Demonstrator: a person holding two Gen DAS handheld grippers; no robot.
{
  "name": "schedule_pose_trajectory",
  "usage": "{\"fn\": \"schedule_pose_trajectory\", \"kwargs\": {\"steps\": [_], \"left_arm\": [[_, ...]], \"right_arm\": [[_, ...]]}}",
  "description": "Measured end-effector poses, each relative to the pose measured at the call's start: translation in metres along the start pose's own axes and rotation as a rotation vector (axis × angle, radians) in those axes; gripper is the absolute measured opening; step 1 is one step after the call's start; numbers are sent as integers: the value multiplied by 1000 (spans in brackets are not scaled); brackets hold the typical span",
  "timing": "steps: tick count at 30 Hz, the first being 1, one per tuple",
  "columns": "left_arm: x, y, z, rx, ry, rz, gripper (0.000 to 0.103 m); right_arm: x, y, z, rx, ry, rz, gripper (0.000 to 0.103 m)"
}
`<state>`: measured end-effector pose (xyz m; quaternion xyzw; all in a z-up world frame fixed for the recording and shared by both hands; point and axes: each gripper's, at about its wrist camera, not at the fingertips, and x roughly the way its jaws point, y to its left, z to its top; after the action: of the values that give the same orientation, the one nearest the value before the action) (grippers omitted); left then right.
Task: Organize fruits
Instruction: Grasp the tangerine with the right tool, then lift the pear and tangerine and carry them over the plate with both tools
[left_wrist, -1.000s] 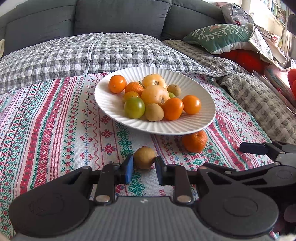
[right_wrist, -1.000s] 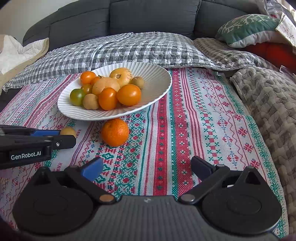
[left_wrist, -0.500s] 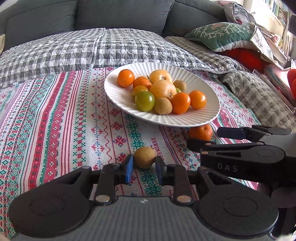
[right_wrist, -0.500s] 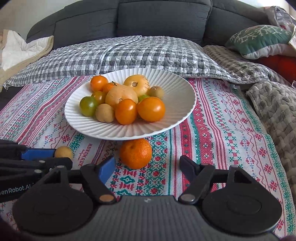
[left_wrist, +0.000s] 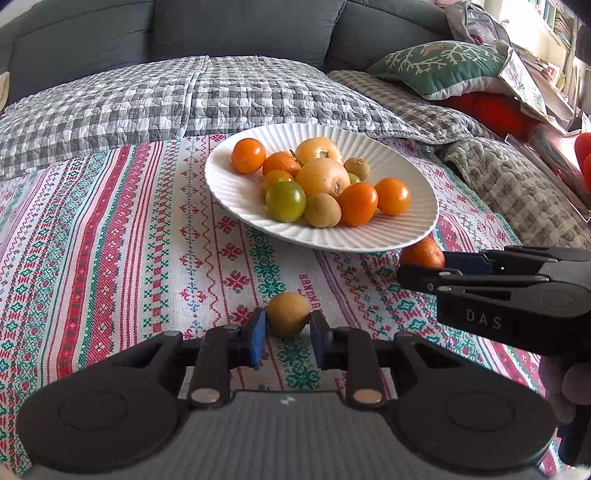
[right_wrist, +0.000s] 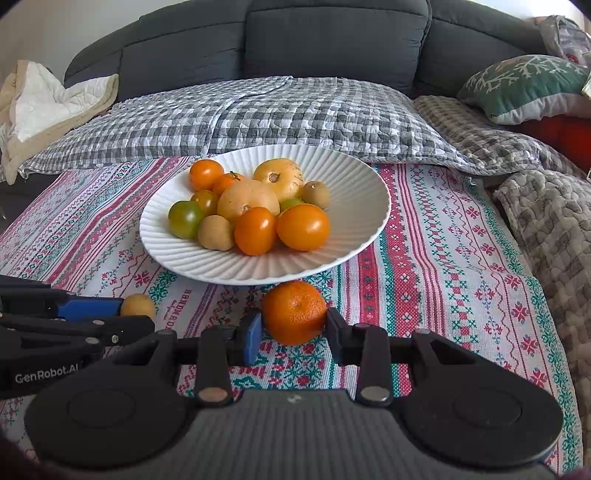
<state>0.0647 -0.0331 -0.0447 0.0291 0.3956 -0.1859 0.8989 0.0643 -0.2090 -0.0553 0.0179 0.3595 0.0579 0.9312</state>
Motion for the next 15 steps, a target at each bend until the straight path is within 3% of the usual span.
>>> {"fn": "schedule_pose_trajectory", "kwargs": {"steps": [15], "left_arm": [[-4, 0, -1, 5, 21, -16, 19]], "right_arm": [[-17, -5, -4, 7, 38, 30, 33]]}}
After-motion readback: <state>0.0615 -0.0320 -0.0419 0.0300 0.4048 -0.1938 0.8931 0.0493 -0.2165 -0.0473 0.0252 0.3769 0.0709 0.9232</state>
